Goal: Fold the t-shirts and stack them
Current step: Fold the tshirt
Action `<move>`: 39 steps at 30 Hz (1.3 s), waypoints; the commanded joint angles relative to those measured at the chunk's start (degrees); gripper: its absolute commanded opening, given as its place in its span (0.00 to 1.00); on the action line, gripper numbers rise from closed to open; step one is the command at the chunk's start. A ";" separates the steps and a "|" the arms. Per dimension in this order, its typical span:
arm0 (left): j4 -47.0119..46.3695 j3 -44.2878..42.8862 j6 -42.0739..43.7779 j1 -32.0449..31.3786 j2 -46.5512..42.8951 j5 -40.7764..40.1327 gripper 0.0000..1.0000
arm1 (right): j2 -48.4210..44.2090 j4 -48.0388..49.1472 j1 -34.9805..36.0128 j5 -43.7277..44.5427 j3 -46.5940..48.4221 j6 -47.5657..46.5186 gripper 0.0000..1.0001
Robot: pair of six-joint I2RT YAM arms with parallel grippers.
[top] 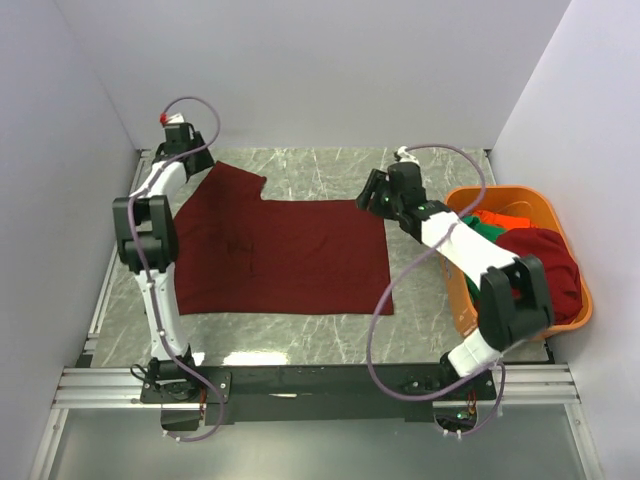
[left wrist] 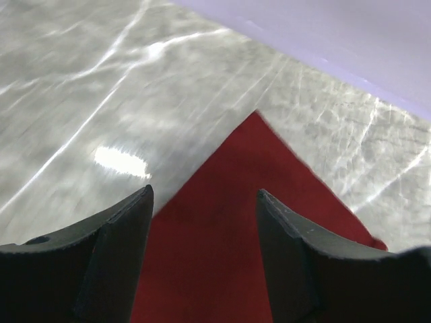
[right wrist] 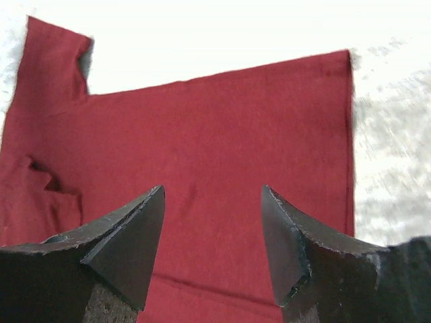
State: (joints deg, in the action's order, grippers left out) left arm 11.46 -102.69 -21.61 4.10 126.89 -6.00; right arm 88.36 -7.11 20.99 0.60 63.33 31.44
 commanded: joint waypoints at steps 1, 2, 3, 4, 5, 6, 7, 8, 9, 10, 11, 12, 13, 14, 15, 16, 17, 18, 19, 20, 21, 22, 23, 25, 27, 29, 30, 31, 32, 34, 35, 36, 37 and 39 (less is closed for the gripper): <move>2.49 -11.01 6.39 -0.49 5.54 3.71 0.68 | 4.71 4.48 -0.16 -0.42 5.82 -2.61 0.65; 4.25 -16.95 6.57 -0.58 9.65 3.71 0.67 | 5.68 4.48 -0.16 -0.43 6.62 -2.96 0.65; 7.49 -19.53 6.75 -0.93 11.43 3.37 0.70 | 7.43 4.48 -0.25 -0.43 7.24 -3.23 0.65; 8.22 -21.48 7.45 -1.20 12.84 2.93 0.72 | 8.14 4.48 -0.25 -0.34 7.85 -3.49 0.65; 8.31 -23.23 7.80 -1.55 14.51 2.40 0.73 | 8.84 4.22 -0.34 -0.42 8.91 -3.75 0.65; 7.62 -23.34 8.15 -2.07 14.87 1.96 0.73 | 9.89 4.04 -0.34 -0.43 9.44 -3.84 0.65; 7.00 -23.25 8.68 -2.34 15.23 1.43 0.76 | 10.43 4.04 -0.34 -0.43 9.88 -3.93 0.65; 6.47 -22.99 8.95 -2.69 15.66 0.82 0.78 | 11.04 4.30 -0.34 -0.43 10.14 -3.93 0.65; 6.03 -23.08 9.12 -2.78 16.02 0.99 0.79 | 11.40 4.65 -0.34 -1.82 10.23 -3.93 0.65; 5.59 -23.16 9.39 -2.95 16.28 0.99 0.79 | 11.66 5.00 -0.43 -2.01 10.49 -3.76 0.65; 5.67 -23.77 9.39 -2.87 17.15 0.73 0.79 | 12.01 5.09 -0.34 -2.27 10.67 -3.58 0.65; 5.85 -24.04 9.48 -2.95 17.51 1.25 0.79 | 12.62 5.27 -0.43 -2.62 10.76 -3.41 0.64; 6.11 -24.30 9.65 -2.96 17.77 1.69 0.79 | 12.89 5.44 -0.43 -2.97 10.94 -3.32 0.64; 6.11 -24.39 9.74 -3.04 18.13 1.87 0.78 | 13.15 5.44 -0.34 -3.15 11.02 -3.23 0.64; 5.85 -24.22 10.00 -3.04 18.22 1.87 0.78 | 13.33 5.71 -0.34 -3.24 10.94 -3.05 0.64; 5.50 -23.78 10.00 -3.04 18.39 1.87 0.76 | 13.51 5.97 -0.34 -3.50 10.85 -2.97 0.64; 4.89 -23.34 10.00 -3.04 18.65 1.87 0.76 | 13.68 6.06 -0.34 -3.68 10.85 -2.88 0.64; 4.97 -23.43 10.09 -3.04 18.83 2.22 0.75 | 14.03 6.23 -0.34 -3.94 10.94 -2.79 0.63; 5.41 -23.78 10.09 -3.04 19.35 1.79 0.74 | 14.30 6.32 -0.43 -4.38 11.02 -2.79 0.63; 6.46 -25.00 9.92 -3.13 20.32 1.26 0.73 | 14.82 6.41 -0.34 -4.55 11.11 -2.70 0.63; 6.81 -25.27 9.74 -3.13 20.67 1.34 0.72 | 15.09 6.50 -0.34 -4.73 11.20 -2.61 0.63; 6.73 -25.10 9.91 -3.13 20.94 1.69 0.70 | 15.44 6.50 -0.34 -4.82 11.55 -2.53 0.63; 6.29 -24.84 10.00 -3.13 20.85 1.61 0.69 | 15.79 6.50 -0.43 -4.82 11.64 -2.53 0.63; 5.94 -24.48 9.65 -3.04 20.94 1.34 0.62 | 16.32 6.33 -0.60 -4.73 12.16 -2.53 0.63; 5.41 -24.13 9.39 -3.22 20.94 1.69 0.58 | 17.11 6.06 -0.60 -4.47 12.69 -2.44 0.63; 4.97 -23.69 9.21 -3.22 20.94 2.13 0.49 | 17.98 5.62 -0.87 -4.38 13.48 -2.52 0.63; 4.45 -23.52 8.95 -3.22 20.85 2.31 0.44 | 18.34 5.01 -1.13 -4.29 14.18 -2.44 0.63; 4.36 -23.43 8.95 -3.22 20.85 2.57 0.42 | 18.78 4.74 -1.39 -4.29 14.62 -2.44 0.63; 4.18 -23.34 8.78 -3.22 20.85 2.66 0.38 | 19.48 4.39 -1.48 -4.29 14.98 -2.35 0.63; 3.66 -23.17 8.69 -3.22 20.59 3.45 0.29 | 20.19 3.69 -1.92 -4.38 15.94 -2.26 0.62; 3.48 -23.16 8.69 -3.22 20.59 3.71 0.27 | 20.71 3.60 -2.01 -4.38 16.21 -2.26 0.62; 3.22 -22.99 8.60 -3.22 20.50 3.98 0.26 | 21.15 3.16 -2.10 -4.12 16.38 -2.17 0.62; 2.60 -22.64 8.60 -3.13 20.24 4.15 0.24 | 21.50 2.64 -2.36 -3.77 17.17 -2.17 0.62; 2.07 -22.20 8.34 -3.22 19.80 4.94 0.21 | 23.00 0.45 -2.97 -3.24 18.49 -2.08 0.62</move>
State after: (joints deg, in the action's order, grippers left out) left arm 16.69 -125.21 -13.10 0.93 146.98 -3.25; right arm 109.75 -4.38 19.05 -3.92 78.48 29.10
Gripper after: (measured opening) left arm 0.223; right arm 0.626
